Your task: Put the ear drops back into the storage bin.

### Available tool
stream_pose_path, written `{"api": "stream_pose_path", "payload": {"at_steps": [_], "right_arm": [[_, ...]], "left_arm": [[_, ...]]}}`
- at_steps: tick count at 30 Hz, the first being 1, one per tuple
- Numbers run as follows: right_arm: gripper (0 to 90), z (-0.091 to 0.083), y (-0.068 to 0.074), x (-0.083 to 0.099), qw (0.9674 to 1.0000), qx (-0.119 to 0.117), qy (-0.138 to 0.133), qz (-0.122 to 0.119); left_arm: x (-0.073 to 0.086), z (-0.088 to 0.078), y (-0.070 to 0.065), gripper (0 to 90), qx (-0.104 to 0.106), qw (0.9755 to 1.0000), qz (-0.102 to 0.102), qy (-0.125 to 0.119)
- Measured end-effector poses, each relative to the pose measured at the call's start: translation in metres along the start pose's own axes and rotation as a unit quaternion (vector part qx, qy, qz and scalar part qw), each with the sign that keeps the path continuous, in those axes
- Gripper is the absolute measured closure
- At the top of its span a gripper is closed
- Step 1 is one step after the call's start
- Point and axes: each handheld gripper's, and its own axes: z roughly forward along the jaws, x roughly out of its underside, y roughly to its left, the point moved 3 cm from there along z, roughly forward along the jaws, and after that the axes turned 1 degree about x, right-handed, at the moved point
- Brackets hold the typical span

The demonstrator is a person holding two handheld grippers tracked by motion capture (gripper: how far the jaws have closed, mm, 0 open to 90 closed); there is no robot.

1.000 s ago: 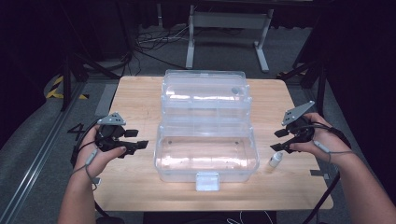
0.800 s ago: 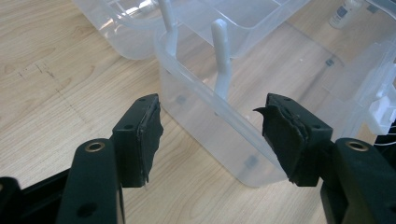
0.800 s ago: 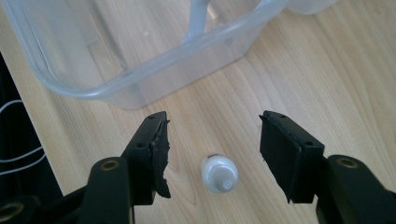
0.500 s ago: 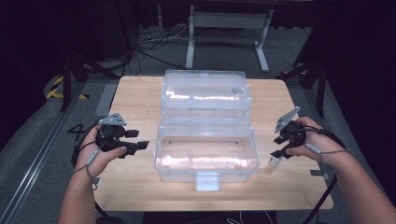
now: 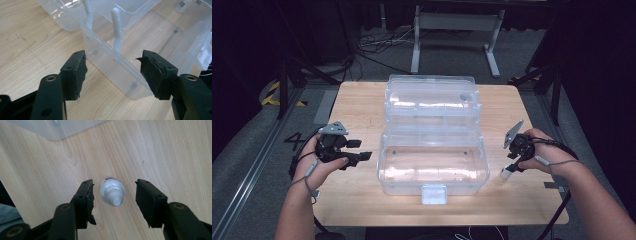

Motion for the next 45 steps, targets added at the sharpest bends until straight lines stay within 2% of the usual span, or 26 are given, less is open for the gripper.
{"api": "stream_pose_path", "payload": {"at_steps": [1, 10, 15, 16, 22, 25, 33, 38, 45], "right_arm": [[54.6, 0.002, 0.0, 0.001, 0.9999, 0.0, 0.01, -0.008], [63.0, 0.009, 0.001, 0.002, 0.9989, 0.0, 0.036, -0.031], [67.3, 0.013, 0.001, 0.001, 0.9988, -0.008, 0.039, -0.03], [70.4, 0.013, 0.001, 0.002, 0.9987, -0.007, 0.042, -0.028], [71.1, 0.013, 0.001, 0.001, 0.9989, -0.013, 0.041, -0.019], [71.1, 0.012, 0.001, 0.001, 0.999, -0.012, 0.038, -0.022], [71.2, 0.001, 0.005, -0.005, 0.999, -0.016, 0.033, -0.026], [71.2, -0.012, 0.009, -0.013, 0.9989, -0.017, 0.031, -0.032], [71.2, -0.032, 0.014, -0.023, 0.9992, -0.011, 0.028, -0.025]], "left_arm": [[0.0, 0.0, 0.0, 38.0, 0.0, 1.0, 0.001, 0.001], [0.0, 0.0, 0.0, 38.0, 0.0, 1.0, 0.001, 0.002], [0.001, 0.0, 0.0, 38.1, 0.0, 1.0, -0.002, 0.0], [0.001, 0.0, 0.0, 38.0, 0.001, 1.0, -0.002, 0.0], [0.001, 0.0, 0.001, 38.1, -0.001, 1.0, -0.003, -0.001], [0.001, 0.0, 0.001, 38.0, -0.001, 1.0, -0.004, 0.0], [0.001, -0.001, 0.001, 38.1, -0.002, 1.0, -0.002, 0.0], [0.001, -0.001, 0.002, 38.1, -0.002, 1.0, -0.002, -0.001], [0.001, -0.002, 0.002, 38.1, -0.001, 1.0, -0.004, -0.002]]}}
